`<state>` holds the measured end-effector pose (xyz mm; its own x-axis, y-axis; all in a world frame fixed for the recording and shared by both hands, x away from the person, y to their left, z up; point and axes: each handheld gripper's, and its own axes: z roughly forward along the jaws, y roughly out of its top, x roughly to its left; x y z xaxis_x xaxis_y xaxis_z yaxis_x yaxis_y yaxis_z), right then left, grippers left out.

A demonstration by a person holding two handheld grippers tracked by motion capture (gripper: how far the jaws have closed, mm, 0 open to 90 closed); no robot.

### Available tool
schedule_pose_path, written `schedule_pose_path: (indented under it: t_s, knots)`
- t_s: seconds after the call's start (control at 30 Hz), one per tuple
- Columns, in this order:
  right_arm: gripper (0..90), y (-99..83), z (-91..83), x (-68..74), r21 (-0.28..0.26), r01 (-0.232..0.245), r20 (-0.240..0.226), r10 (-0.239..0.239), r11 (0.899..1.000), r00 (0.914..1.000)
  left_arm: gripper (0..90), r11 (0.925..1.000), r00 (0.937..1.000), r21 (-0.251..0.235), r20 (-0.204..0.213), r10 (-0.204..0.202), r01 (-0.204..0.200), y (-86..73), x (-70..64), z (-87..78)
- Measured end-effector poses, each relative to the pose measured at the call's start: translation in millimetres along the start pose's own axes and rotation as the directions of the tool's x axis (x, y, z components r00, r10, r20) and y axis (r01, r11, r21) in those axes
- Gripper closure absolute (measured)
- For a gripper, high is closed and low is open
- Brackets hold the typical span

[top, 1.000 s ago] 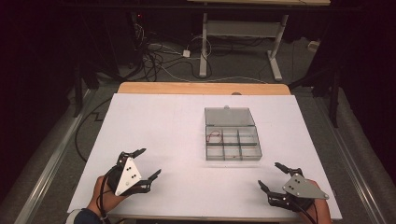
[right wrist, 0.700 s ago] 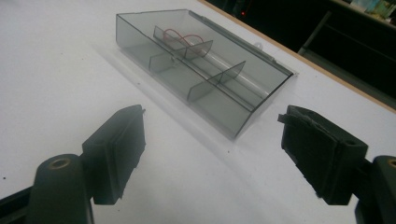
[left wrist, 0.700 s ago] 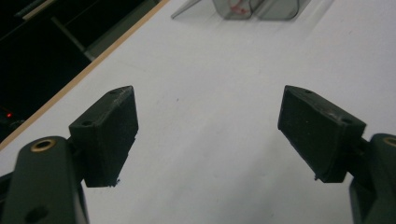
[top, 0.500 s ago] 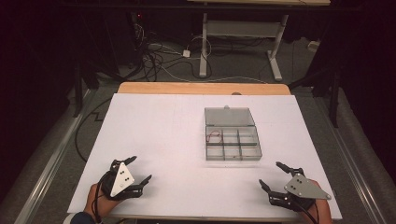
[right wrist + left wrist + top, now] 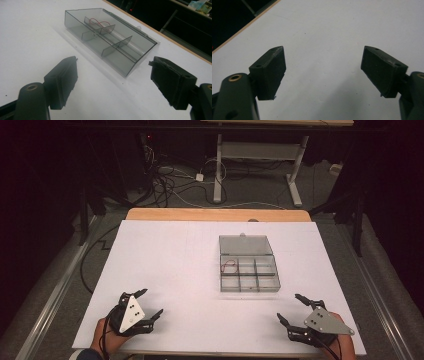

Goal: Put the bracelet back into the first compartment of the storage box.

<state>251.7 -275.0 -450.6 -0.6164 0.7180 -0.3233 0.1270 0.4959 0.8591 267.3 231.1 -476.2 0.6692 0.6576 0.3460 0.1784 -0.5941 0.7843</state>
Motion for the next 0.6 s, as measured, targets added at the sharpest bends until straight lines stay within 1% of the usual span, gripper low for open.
schedule_pose_path:
  t_s: [0.1,0.17,0.27,0.4,0.6]
  knots:
    - [21.7,1.8,0.3,0.3,-0.016,-0.002,0.006,0.002,1.0,1.0,19.2,0.9999,0.9999,0.002,-0.008,0.011,-0.011,0.0,-0.9,-1.1]
    - [21.7,2.8,0.9,1.3,-0.021,0.0,0.0,0.0,1.0,1.0,19.3,1.0,1.0,-0.003,-0.007,0.001,-0.001,0.2,-0.1,-1.9]
    - [21.7,1.5,1.8,1.2,-0.013,0.003,-0.004,-0.003,1.0,1.0,19.3,1.0,1.0,-0.004,-0.008,-0.003,0.003,0.5,0.0,-1.6]
    - [21.7,1.4,1.2,0.3,-0.017,-0.003,-0.003,0.003,1.0,1.0,19.3,1.0,1.0,0.001,-0.003,-0.003,0.003,0.6,-0.5,-0.8]
    - [21.7,0.8,1.9,0.2,-0.01,-0.004,-0.005,0.004,1.0,1.0,19.3,0.9998,1.0,0.018,0.008,0.0,0.0,0.3,-1.3,-0.1]
